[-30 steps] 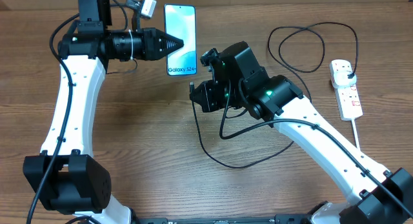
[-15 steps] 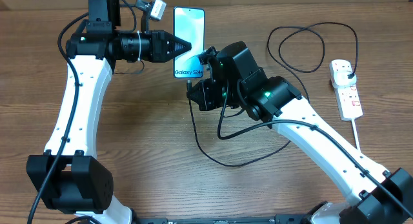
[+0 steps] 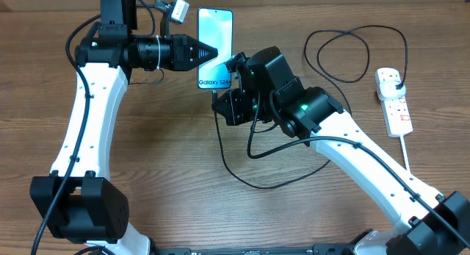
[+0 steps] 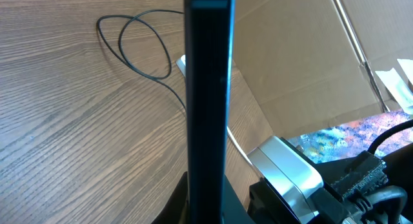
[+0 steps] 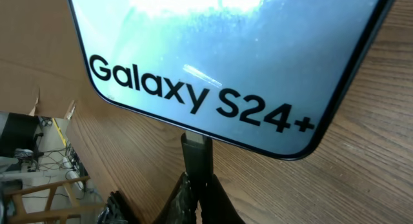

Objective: Plug charger to phone and switch on socket
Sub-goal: 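Push the USB-C plug up into the phone port with the right gripper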

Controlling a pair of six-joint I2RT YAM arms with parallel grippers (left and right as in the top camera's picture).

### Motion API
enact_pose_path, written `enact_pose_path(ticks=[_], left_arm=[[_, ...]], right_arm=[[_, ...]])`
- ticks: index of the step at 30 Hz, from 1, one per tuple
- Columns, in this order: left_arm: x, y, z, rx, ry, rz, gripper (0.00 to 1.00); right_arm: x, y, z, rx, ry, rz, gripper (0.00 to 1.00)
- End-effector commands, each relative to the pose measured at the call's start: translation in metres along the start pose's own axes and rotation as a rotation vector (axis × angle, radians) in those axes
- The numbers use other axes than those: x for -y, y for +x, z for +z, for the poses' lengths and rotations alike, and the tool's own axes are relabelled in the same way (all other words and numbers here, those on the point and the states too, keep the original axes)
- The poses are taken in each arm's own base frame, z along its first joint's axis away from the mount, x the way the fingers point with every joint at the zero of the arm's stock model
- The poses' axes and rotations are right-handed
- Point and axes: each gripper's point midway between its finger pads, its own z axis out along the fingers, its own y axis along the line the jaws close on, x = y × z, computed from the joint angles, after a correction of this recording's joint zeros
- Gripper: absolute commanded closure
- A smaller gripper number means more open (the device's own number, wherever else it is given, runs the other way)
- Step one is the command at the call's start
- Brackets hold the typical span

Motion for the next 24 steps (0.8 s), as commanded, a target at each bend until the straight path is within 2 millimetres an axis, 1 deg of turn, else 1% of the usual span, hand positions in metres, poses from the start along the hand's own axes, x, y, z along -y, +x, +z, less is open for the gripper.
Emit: enact_pose_path(ticks=[1,24], left_arm=[[0.0092,-0.0031,-0.0023,0.008,0.015,0.054,0.96],[0.0129,-0.0021,-0.0007,0.003,0.032,0.058,0.96]], right_arm=[[-0.0148,-0.0099,-0.0148,0.046,-0.024,-0.024,0.96],[-0.0161,-0.0125,-0.0150,0.057,-0.029,-0.025,0.96]])
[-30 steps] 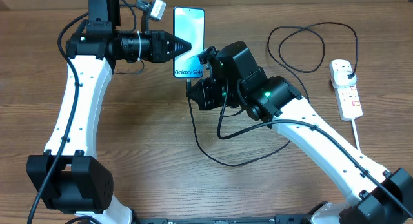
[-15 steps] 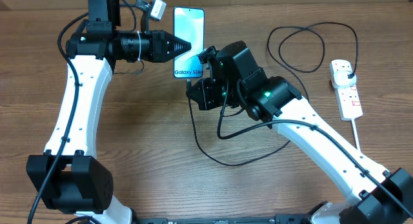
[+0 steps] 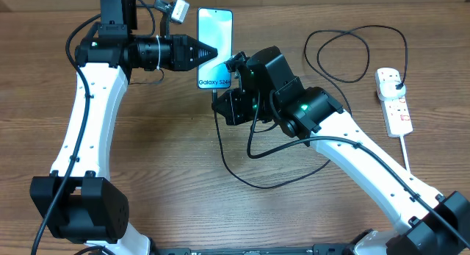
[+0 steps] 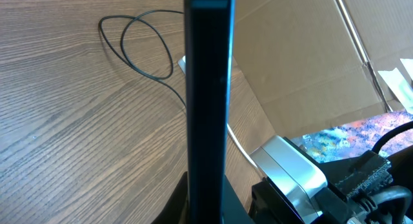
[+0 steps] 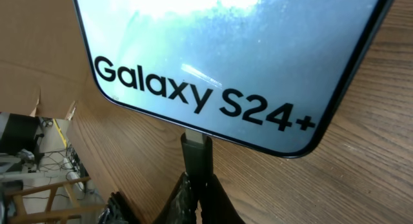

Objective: Plug charger to phone and switch on socket
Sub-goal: 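Push the USB-C plug up into the phone port with the right gripper, then open the right gripper off the plug and lower the phone with the left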

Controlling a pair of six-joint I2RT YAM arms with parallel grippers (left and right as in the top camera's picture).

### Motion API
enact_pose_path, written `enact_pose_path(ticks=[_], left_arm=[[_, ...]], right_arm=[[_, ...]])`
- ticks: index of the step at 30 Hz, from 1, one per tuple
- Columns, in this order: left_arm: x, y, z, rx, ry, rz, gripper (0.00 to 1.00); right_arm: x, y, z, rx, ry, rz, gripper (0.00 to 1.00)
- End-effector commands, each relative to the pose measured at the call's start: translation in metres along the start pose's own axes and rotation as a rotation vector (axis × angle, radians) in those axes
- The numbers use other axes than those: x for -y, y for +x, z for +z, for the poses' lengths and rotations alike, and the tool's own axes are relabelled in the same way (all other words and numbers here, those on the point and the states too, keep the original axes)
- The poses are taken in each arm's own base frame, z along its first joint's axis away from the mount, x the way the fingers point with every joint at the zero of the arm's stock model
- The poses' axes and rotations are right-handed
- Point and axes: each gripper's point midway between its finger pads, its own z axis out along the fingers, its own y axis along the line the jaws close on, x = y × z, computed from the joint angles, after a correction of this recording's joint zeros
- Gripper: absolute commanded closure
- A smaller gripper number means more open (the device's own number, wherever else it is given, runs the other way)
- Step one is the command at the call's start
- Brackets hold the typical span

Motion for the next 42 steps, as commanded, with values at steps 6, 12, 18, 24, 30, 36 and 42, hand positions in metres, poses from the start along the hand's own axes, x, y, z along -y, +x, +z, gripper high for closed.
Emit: enact_pose_path(ticks=[6,12,18,24,30,36,42], left_arm=[[0.014,-0.002,-0.001,0.003,0.040,0.054,0.96],[0.014,0.001,-0.001,-0.006,0.038,0.036,0.96],[0.012,0.003,-0.001,-0.012,0.030,0.028,0.96],[0.012,0.005,-0.001,-0.017,0.028,0.026,0.96],[0.000,0.004,-0.001,-0.014,-0.039,0.025,0.96],[-0.043,0.019,-0.008,-0.055,-0.297,-0.044,0.96],[-0.061,0.055,-0.011,-0.151,-0.378,-0.167,0.96]], right_arm=[[-0.017,-0.016,-0.015,0.068,-0.034,-0.010,0.96],[-0.014,-0.018,-0.016,0.080,-0.023,-0.010,0.96],[-0.011,-0.027,-0.019,0.108,-0.029,-0.010,0.96],[-0.017,-0.035,-0.023,0.131,-0.040,-0.021,0.96],[-0.009,-0.032,-0.030,0.105,-0.011,0.010,0.82],[0.017,-0.013,-0.040,0.026,0.062,0.093,0.33],[0.048,0.011,-0.051,-0.072,0.148,0.203,0.00]])
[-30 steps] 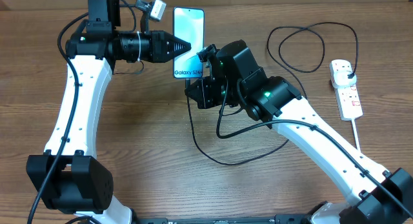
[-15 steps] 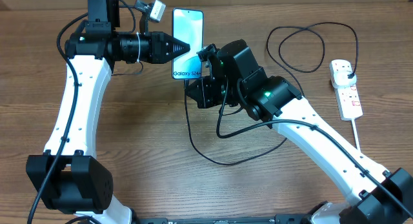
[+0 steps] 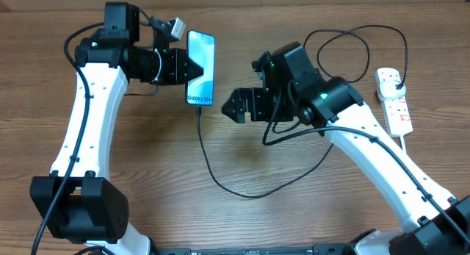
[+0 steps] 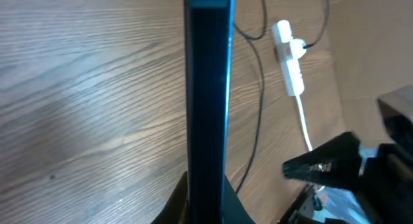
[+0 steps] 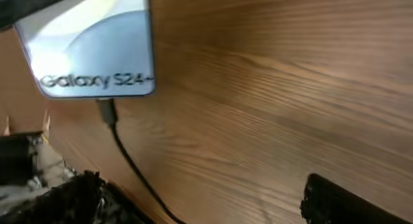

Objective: Plug charger to phone and switch on socket
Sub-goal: 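Open the right gripper off the plug and lower the phone with the left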

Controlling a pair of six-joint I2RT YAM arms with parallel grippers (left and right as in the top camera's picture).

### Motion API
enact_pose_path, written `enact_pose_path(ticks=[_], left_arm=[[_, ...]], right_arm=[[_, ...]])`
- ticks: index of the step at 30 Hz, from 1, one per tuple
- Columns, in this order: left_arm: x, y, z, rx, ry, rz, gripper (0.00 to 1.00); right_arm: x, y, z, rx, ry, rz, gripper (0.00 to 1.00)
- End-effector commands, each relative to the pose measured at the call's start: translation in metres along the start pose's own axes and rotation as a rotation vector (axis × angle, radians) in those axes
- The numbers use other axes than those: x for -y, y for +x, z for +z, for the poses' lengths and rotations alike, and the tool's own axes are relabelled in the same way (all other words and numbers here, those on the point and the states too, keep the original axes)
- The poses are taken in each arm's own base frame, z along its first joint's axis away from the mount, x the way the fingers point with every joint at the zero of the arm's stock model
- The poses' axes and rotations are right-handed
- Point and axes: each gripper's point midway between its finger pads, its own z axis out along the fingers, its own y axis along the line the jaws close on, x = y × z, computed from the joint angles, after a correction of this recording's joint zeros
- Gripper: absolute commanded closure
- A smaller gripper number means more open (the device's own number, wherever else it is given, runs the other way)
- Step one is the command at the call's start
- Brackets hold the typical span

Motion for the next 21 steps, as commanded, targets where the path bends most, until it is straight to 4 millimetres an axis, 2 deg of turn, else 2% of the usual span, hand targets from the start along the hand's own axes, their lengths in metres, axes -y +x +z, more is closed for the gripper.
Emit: enact_pose_path(ticks=[1,6,10,12,14,16,21], left_arm=[[-0.006,0.019,0.010,-0.054,-0.017,-0.012,0.96],[-0.017,0.051,0.035,-0.147,-0.004,-0.083,0.96],[-0.019,0.059,0.053,-0.186,0.001,-0.176,0.96],[-0.023,0.064,0.073,-0.228,0.006,-0.213,0.96],[-0.016,0.071,0.095,-0.277,0.083,-0.226,0.96],[-0.015,0.074,0.109,-0.300,0.124,-0.232,0.96],[-0.034,0.080,0.134,-0.331,0.123,-0.254,0.96]], right_arm=[[0.003,-0.002,-0.021,0.019,0.015,0.022,0.00],[0.010,0.004,-0.022,-0.009,0.034,0.047,0.00],[0.010,0.005,-0.022,-0.009,0.035,0.096,0.00],[0.012,0.008,-0.022,-0.021,0.042,0.117,0.00],[0.012,0.009,-0.022,-0.026,0.045,0.120,0.00],[0.012,0.009,-0.022,-0.027,0.045,0.120,0.00],[0.013,0.010,-0.022,-0.030,0.047,0.122,0.00]])
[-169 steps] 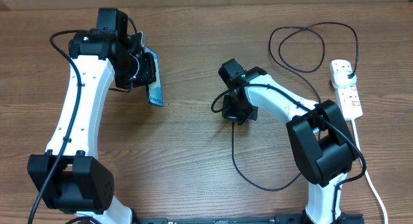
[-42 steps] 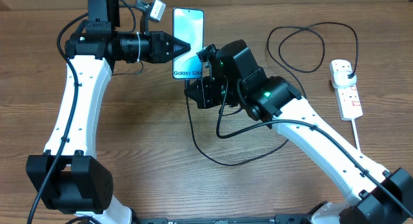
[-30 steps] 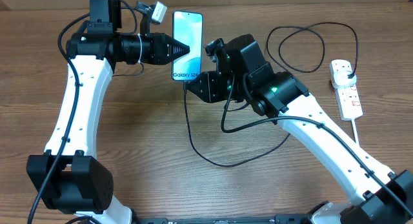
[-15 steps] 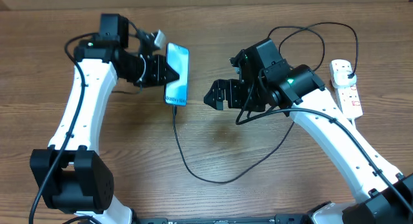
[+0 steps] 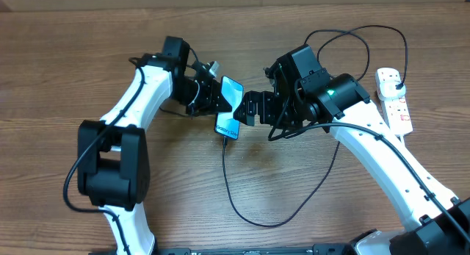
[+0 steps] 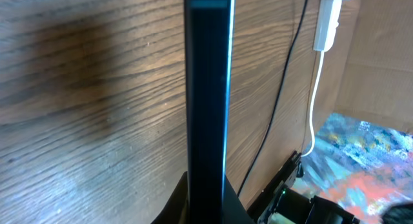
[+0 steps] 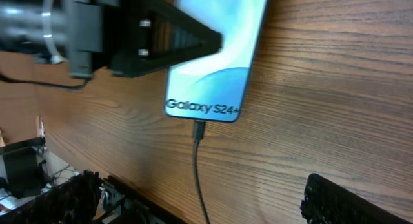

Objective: Plug charger to phone and switch on socket
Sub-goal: 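Open the right gripper off the plug and lower the phone with the left, then lay the phone flat on the table and release it from the left gripper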

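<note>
The Galaxy S24+ phone is lit and tilted at the table's middle. My left gripper is shut on it. In the left wrist view the phone stands edge-on between the fingers. The black charger plug sits in the phone's bottom edge, and its cable loops across the wood. My right gripper is open just right of the phone, holding nothing. The white socket strip lies at the far right.
The cable's far end coils near the back right and runs to a plug on the socket strip. The strip also shows at the top of the left wrist view. A cardboard wall lines the table's far edge.
My left gripper has carried the phone from the back left to the table's middle, now tilted, with the cable trailing. The open right gripper has come closer to the phone.
At first my left gripper held the phone upright at the back while my right gripper was shut on the plug at its bottom edge. Then the right gripper was open and away, the plug staying in the phone. Now the phone is at mid-table.
</note>
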Controlling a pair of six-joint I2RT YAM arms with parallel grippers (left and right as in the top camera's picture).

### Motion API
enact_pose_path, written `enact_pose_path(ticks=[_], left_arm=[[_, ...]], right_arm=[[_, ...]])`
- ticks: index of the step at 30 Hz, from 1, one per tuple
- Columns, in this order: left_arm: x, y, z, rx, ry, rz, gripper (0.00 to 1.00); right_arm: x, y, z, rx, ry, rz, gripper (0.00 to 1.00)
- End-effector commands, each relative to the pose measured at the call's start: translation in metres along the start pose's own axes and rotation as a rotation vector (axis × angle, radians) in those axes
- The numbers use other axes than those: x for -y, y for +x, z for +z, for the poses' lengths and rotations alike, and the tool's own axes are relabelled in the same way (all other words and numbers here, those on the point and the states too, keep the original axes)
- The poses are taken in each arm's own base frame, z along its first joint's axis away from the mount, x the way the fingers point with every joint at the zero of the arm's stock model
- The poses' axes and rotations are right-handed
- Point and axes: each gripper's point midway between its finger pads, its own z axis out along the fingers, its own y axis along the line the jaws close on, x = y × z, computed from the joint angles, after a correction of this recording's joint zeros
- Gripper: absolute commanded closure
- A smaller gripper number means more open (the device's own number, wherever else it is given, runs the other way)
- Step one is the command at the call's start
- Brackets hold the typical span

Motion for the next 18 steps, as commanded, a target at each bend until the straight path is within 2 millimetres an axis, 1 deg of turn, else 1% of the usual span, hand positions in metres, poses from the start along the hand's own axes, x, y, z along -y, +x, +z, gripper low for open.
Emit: enact_pose_path(ticks=[1,5,7,10,13,14,15,16,17,18], left_arm=[[-0.002,-0.003,0.011,-0.018,0.060,-0.015,0.96],[-0.018,-0.010,0.025,-0.017,0.044,-0.016,0.96],[-0.041,-0.013,0.032,-0.015,-0.044,-0.028,0.96],[-0.051,-0.011,0.041,-0.032,-0.051,-0.046,0.96],[-0.059,-0.011,0.043,-0.033,-0.083,-0.052,0.96],[-0.064,-0.012,0.042,-0.029,-0.112,-0.054,0.93],[-0.072,-0.012,0.041,-0.025,-0.160,-0.055,0.86],[-0.078,-0.012,0.040,-0.021,-0.197,-0.055,0.84],[-0.081,-0.013,0.040,-0.019,-0.213,-0.054,0.84],[-0.084,-0.013,0.039,-0.017,-0.230,-0.054,0.82]], right_arm=[[-0.009,-0.007,-0.017,0.053,-0.022,-0.014,0.00],[-0.009,-0.006,-0.017,0.051,-0.020,-0.013,0.00],[-0.009,-0.006,-0.017,0.049,-0.019,-0.012,0.00],[-0.008,-0.006,-0.017,0.048,-0.018,-0.011,0.00],[-0.008,-0.006,-0.017,0.050,-0.015,-0.011,0.00],[-0.008,-0.006,-0.017,0.050,-0.015,-0.011,0.00],[-0.008,-0.006,-0.017,0.050,-0.015,-0.011,0.00],[-0.008,-0.006,-0.017,0.049,-0.015,-0.011,0.00],[-0.008,-0.006,-0.017,0.049,-0.015,-0.011,0.00],[-0.008,-0.006,-0.017,0.049,-0.015,-0.011,0.00]])
